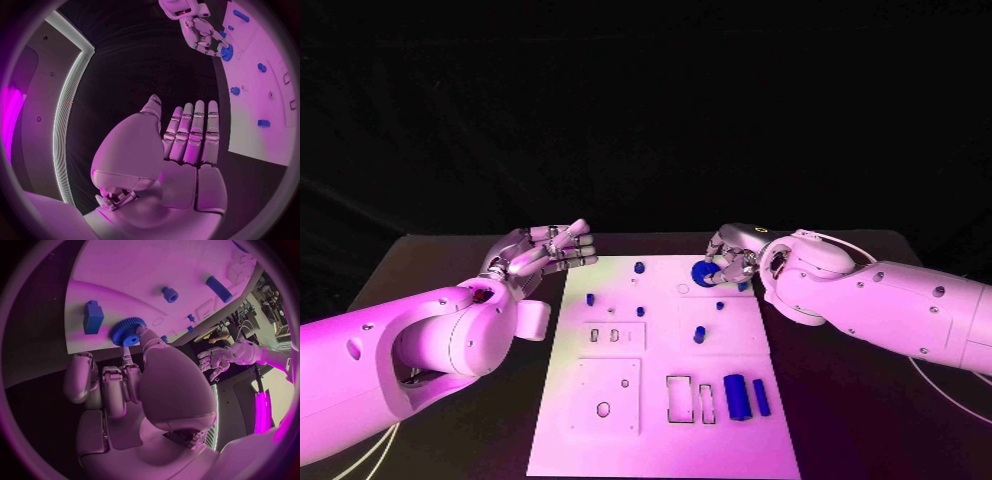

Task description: Assemble the parts on the task board

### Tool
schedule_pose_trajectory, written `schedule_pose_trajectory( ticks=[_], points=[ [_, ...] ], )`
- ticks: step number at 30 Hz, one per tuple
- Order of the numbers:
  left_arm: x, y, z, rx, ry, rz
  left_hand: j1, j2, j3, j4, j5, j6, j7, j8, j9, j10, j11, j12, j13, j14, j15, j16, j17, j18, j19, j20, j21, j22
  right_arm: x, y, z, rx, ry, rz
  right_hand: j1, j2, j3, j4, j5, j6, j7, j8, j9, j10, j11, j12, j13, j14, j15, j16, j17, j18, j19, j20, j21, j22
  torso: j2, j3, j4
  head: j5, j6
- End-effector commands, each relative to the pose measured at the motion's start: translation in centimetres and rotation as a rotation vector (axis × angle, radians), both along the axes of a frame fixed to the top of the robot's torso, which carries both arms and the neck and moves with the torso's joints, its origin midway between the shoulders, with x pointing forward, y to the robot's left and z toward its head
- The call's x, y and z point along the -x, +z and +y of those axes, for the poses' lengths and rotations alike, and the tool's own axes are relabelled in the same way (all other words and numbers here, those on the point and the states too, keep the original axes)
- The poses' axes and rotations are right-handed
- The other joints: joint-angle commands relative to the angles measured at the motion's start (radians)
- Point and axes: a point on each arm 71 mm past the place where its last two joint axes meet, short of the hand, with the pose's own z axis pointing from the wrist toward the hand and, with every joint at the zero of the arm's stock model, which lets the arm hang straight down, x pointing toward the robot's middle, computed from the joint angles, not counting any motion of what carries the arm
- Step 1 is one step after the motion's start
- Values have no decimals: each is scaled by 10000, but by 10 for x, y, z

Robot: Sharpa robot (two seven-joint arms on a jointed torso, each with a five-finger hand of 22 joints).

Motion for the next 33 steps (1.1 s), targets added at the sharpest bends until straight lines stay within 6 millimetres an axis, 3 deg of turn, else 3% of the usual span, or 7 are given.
schedule_pose_trajectory(
  ticks=[1,14,23,33],
  points=[
    [0,2,-2,100,-165,-67,44,84,5,-35,4,30,37,-36,-6,-77,4,-50,-17,2,20,-32,16,18,-70,-13,-52,-10,2,-1,3,468,210,-434,125,66,99,8,-84,273,-185,40,110,41,-77,53,982,1006,-75,63,2556,-113,36,-39,58,39,1,-1,-5,4,-3],
    [0,1,-1,94,-153,-61,71,93,12,-51,4,29,36,-47,-7,-78,4,-60,-18,3,21,-47,18,17,-71,-12,-56,-15,13,9,19,463,570,-1664,-189,-104,198,196,-141,337,-199,-61,85,105,-96,97,1053,1007,-101,66,2563,-143,110,-78,145,189,-2,9,9,33,42],
    [-1,1,-1,72,-86,-77,72,95,11,-52,4,29,36,-49,-7,-78,5,-62,-18,2,22,-51,19,17,-72,-12,-57,-17,32,20,58,551,1774,-2790,-208,-163,279,226,-103,352,-211,-110,73,162,-107,142,1122,1010,-109,71,2575,-165,172,-85,217,296,2,1,13,79,61],
    [-2,1,-2,84,-119,-76,72,97,10,-51,4,31,36,-51,-6,-76,5,-64,-18,-2,23,-57,18,15,-76,-10,-61,-19,35,19,99,545,2491,-3038,-190,-164,359,234,-75,385,-220,-133,69,162,-116,137,1119,1009,-117,69,2570,-170,190,-92,237,330,16,-7,11,97,70]
  ],
)
